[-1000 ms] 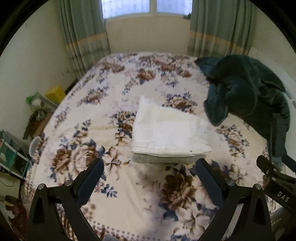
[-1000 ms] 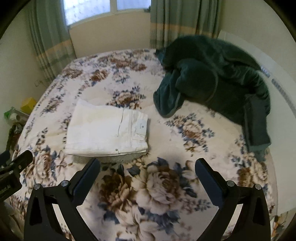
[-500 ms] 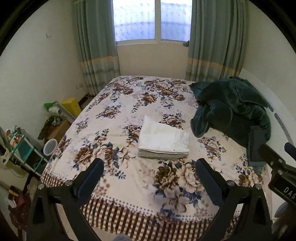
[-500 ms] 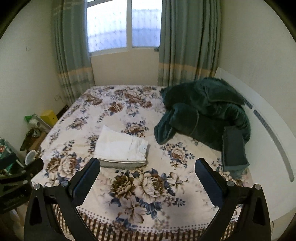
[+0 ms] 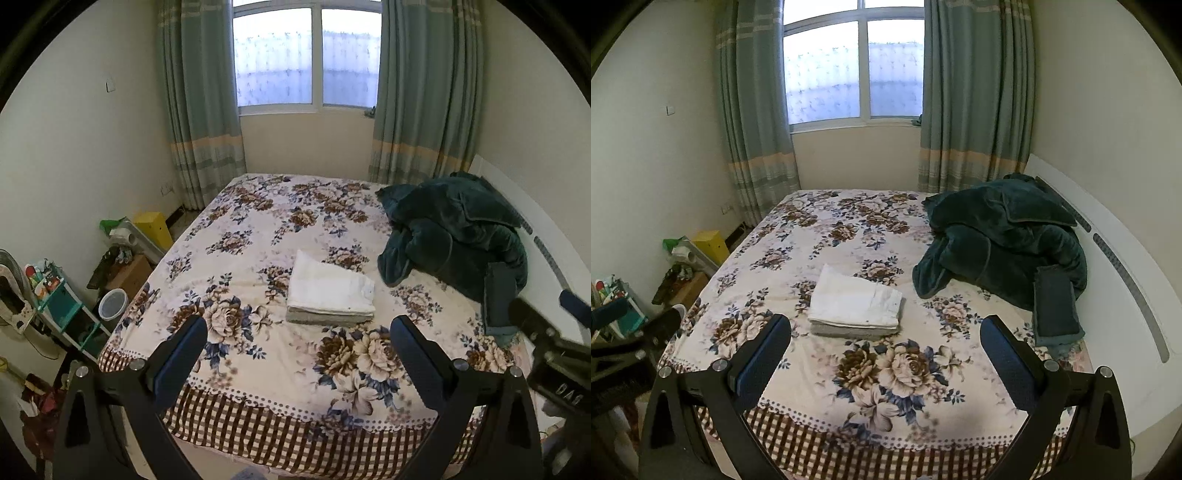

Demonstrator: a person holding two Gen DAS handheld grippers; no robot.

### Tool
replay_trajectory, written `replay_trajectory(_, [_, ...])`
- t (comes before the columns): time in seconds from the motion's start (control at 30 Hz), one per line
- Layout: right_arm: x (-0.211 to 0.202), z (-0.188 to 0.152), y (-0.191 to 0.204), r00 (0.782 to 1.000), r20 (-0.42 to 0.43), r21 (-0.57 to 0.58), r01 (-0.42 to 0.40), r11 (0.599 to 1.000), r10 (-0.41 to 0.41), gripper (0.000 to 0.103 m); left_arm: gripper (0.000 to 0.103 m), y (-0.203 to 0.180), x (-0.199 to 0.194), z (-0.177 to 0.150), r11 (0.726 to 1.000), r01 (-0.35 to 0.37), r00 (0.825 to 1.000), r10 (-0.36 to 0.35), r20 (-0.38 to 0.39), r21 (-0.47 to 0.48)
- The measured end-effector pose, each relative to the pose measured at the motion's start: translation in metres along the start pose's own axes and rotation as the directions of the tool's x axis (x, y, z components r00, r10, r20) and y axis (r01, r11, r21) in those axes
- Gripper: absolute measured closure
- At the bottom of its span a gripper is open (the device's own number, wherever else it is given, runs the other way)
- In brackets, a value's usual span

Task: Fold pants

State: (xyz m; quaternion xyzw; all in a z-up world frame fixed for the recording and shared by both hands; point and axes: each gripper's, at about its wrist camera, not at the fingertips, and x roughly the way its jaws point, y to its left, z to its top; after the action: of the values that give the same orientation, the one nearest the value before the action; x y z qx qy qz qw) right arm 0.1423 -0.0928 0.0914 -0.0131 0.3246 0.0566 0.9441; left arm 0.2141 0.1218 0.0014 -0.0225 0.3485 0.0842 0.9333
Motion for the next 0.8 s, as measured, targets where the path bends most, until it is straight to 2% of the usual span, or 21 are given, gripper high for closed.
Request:
replay_trajectory(0.23, [-0.011, -0.001, 0.003, 1.0, -0.008, 0.006, -0.007, 1.0, 0.007, 0.0, 0.0, 0.0, -0.008, -0.004, 1.0, -0.015, 1.0, 0.015, 0.016, -0.005])
replay_trajectory(0.8, [0.0, 0.005, -0.002, 0.999, -0.028, -0.004, -0.028, 1.0, 0.028, 0.0, 0.0, 0.006, -0.016, -0.011, 1.0, -0.03, 0.999, 0.03, 0.018, -0.009])
